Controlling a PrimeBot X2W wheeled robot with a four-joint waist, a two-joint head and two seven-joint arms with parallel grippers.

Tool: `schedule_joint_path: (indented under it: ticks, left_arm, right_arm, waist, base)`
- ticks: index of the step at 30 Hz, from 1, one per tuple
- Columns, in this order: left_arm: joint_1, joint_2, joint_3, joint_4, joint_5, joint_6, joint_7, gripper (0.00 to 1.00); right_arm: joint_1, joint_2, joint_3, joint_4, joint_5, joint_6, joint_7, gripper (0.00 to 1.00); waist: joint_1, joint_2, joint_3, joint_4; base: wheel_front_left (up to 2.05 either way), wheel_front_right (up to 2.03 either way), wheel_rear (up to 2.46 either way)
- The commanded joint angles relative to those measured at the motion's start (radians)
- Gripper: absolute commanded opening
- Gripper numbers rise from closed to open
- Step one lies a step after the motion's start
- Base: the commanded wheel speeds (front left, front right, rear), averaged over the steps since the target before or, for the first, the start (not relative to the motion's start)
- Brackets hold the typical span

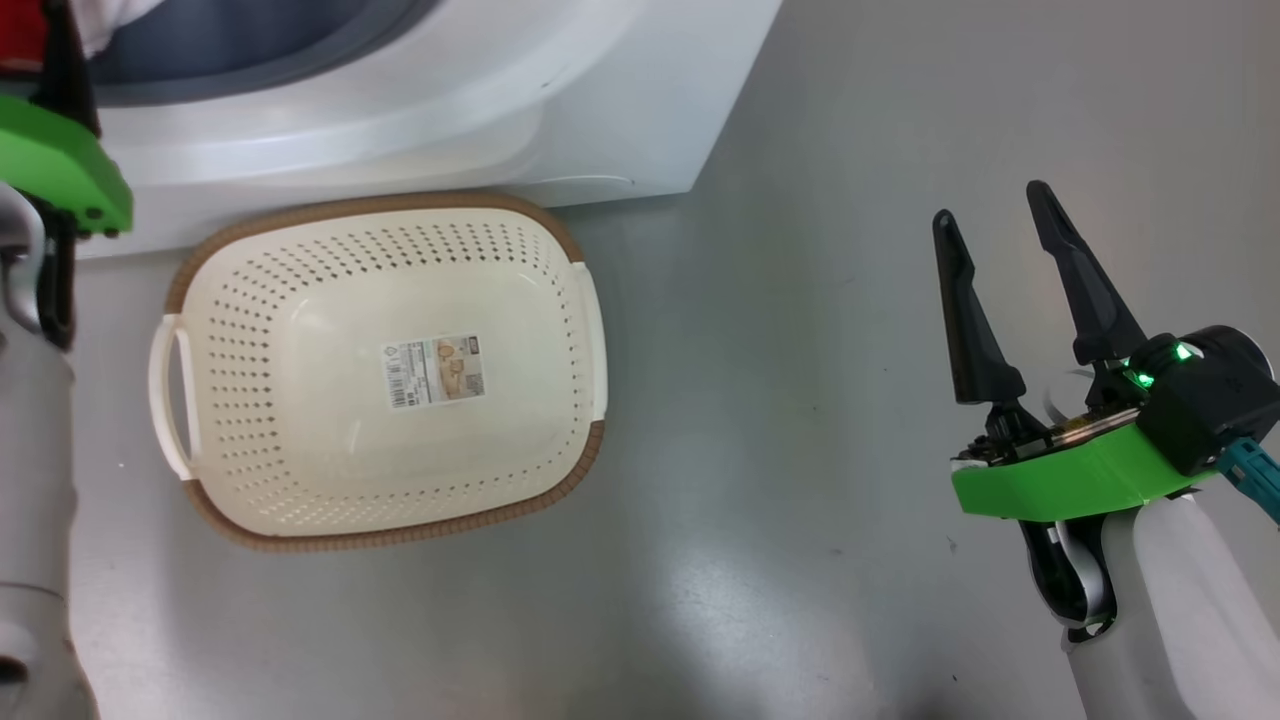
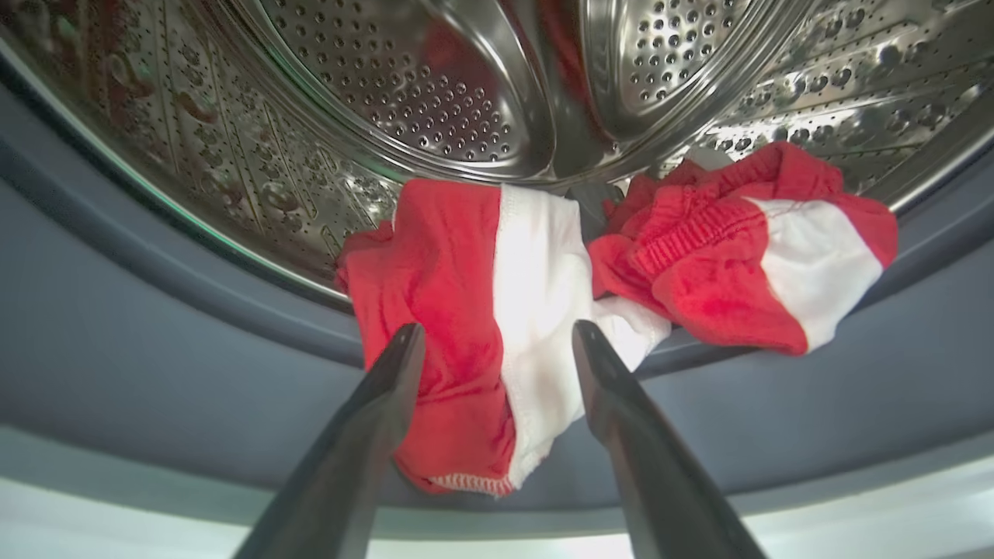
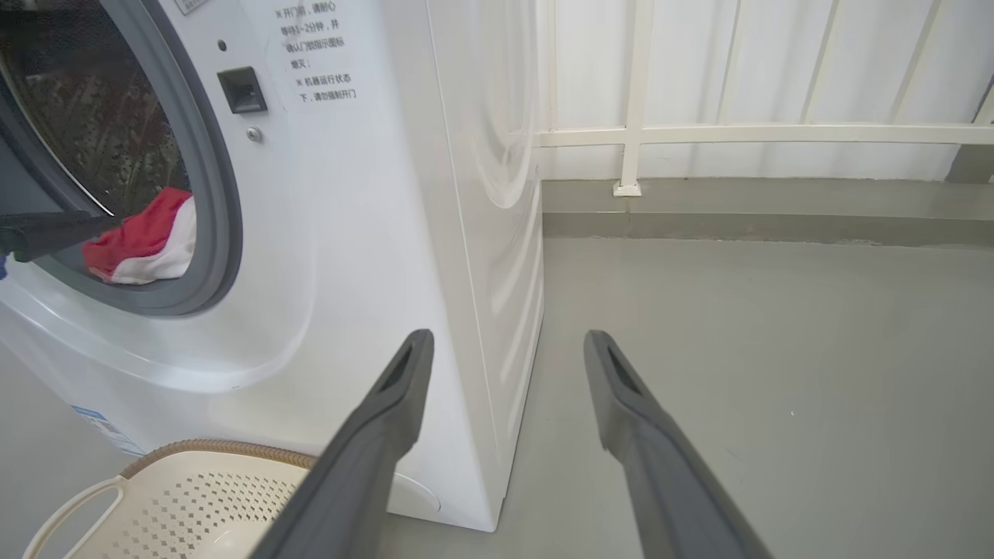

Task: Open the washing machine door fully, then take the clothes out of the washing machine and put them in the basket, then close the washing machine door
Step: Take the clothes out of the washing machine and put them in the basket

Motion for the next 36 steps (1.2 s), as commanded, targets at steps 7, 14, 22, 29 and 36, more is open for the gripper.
schedule_joint_path:
  ticks: [7,14,22,29,36]
  left_arm:
    - [-0.083,0.103,-0.052,0.097,0.070,0.034,0.072,1.00]
    - [-0.122,0.139,-0.116,0.165,0.131,0.082,0.137,1.00]
    - [-0.127,0.159,-0.149,0.193,0.146,0.097,0.159,0.00]
    - [-0.121,0.151,-0.136,0.195,0.111,0.107,0.092,0.00]
    - [-0.085,0.122,-0.102,0.177,0.049,0.102,0.001,0.00]
  right_arm:
    - [-0.016,0.003,0.034,-0.039,0.020,0.007,-0.006,1.00]
    - [-0.018,0.003,0.041,-0.043,0.040,0.007,-0.006,1.00]
    - [-0.017,0.003,0.054,-0.041,0.057,0.007,-0.006,1.00]
    - [-0.016,0.003,0.052,-0.031,0.057,0.007,-0.006,1.00]
    - [-0.004,0.003,0.056,-0.014,0.051,0.007,-0.006,1.00]
  waist:
    - [-0.0001,0.0000,0.023,-0.031]
    - [-0.0001,0.0000,0.033,-0.043]
    - [-0.0001,0.0000,0.036,-0.053]
    - [-0.0001,0.0000,0.028,-0.047]
    - [-0.0001,0.0000,-0.016,-0.032]
  base:
    - [0.00,0.00,0.00]
    - [0.00,0.00,0.00]
    - [0.00,0.00,0.00]
    - [0.00,0.00,0.00]
    - [0.00,0.00,0.00]
